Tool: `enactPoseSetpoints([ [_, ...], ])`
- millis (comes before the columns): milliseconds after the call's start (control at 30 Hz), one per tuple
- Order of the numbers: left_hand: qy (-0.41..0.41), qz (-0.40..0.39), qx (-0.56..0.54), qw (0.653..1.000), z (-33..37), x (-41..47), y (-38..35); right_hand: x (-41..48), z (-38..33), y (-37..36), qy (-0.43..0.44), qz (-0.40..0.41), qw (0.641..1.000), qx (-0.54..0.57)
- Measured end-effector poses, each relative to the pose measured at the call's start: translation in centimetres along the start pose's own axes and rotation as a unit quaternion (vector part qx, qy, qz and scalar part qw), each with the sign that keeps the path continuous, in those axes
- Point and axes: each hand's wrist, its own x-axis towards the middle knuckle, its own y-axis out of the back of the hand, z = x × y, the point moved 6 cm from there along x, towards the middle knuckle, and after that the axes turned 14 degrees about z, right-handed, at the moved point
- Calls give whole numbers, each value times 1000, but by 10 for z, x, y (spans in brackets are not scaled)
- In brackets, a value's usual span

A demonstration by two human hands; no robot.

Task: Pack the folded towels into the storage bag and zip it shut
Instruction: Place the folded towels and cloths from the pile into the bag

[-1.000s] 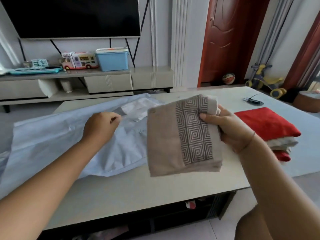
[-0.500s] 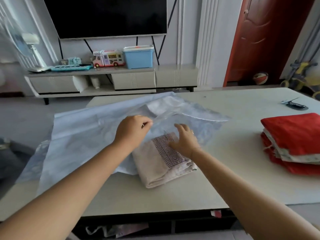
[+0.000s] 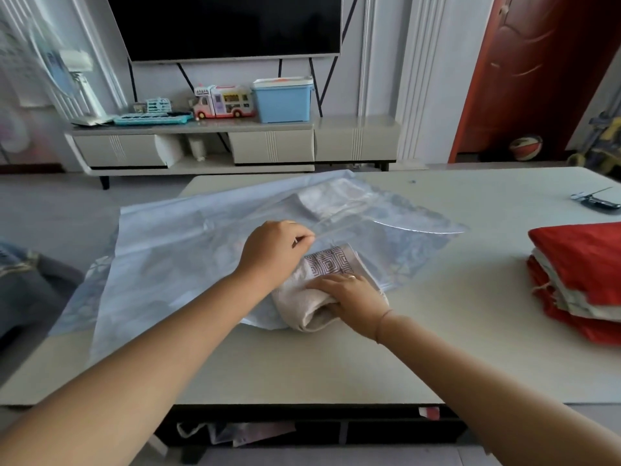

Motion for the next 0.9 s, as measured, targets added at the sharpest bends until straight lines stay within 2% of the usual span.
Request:
enactPoseSetpoints([
  [134,8,1,-9,1000,-1,1,-2,33,3,0,-37,8,999,-36],
  [334,11,-1,-20,1000,-7,0,-4,44,-3,-30,8,-58,993,-104],
  [467,19,-5,-25,999,-12,7,-1,17,-5,-40,-13,-33,995,-88],
  [567,8,15,-22,1000,-11,26,12,18,-1,-45,-37,-62,995,-66],
  [701,-20,51,-13,998,-5,55,36,58,8,-57,-40,-96,993,-59],
  [901,-54,70,-9,996,4,82,56,134,18,-86,13,-118,991,-54],
])
